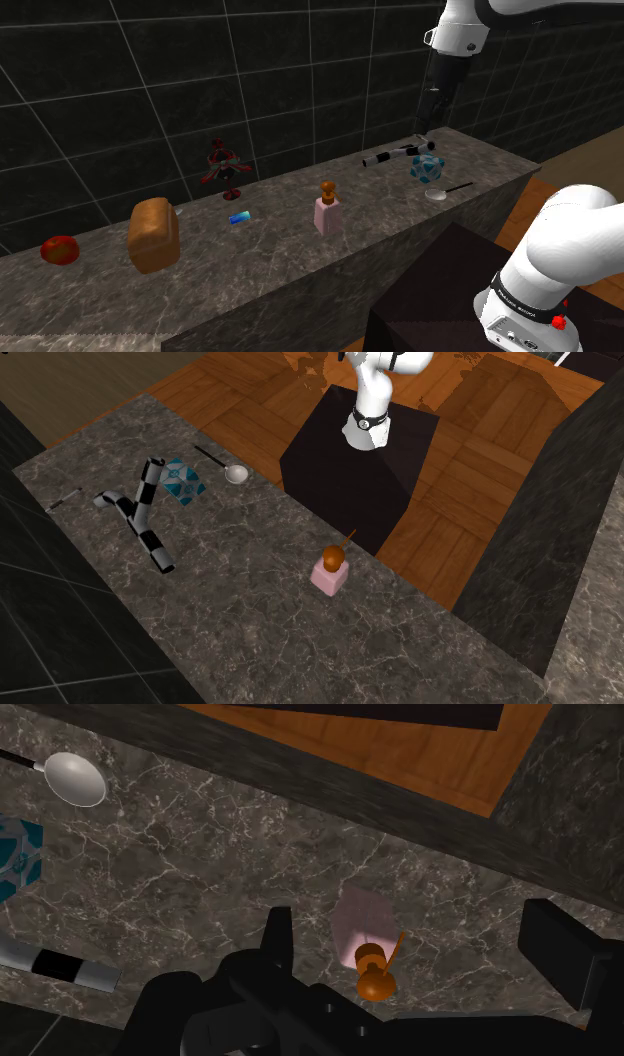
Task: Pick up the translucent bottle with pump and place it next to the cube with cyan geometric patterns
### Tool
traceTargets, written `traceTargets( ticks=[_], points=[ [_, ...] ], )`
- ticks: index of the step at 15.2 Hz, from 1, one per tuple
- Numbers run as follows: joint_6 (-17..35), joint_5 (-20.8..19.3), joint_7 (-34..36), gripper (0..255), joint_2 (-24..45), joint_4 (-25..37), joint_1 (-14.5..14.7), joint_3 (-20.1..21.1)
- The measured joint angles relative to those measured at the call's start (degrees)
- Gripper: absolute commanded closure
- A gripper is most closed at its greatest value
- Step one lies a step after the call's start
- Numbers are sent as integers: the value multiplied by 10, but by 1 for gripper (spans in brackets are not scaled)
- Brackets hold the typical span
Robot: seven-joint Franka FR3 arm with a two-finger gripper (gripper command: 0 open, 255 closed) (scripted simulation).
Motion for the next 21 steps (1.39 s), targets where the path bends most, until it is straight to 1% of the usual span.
traceTargets(
  ticks=[1,3,10,12,16,21],
  points=[
    [0,0,0,0,0,0,0,0],
    [24,3,1,0,10,-12,1,3],
    [172,17,3,0,89,-67,7,15],
    [221,19,-1,0,120,-80,7,16],
    [307,28,3,0,193,-85,12,27],
    [405,32,1,0,300,-65,14,34]
  ],
)
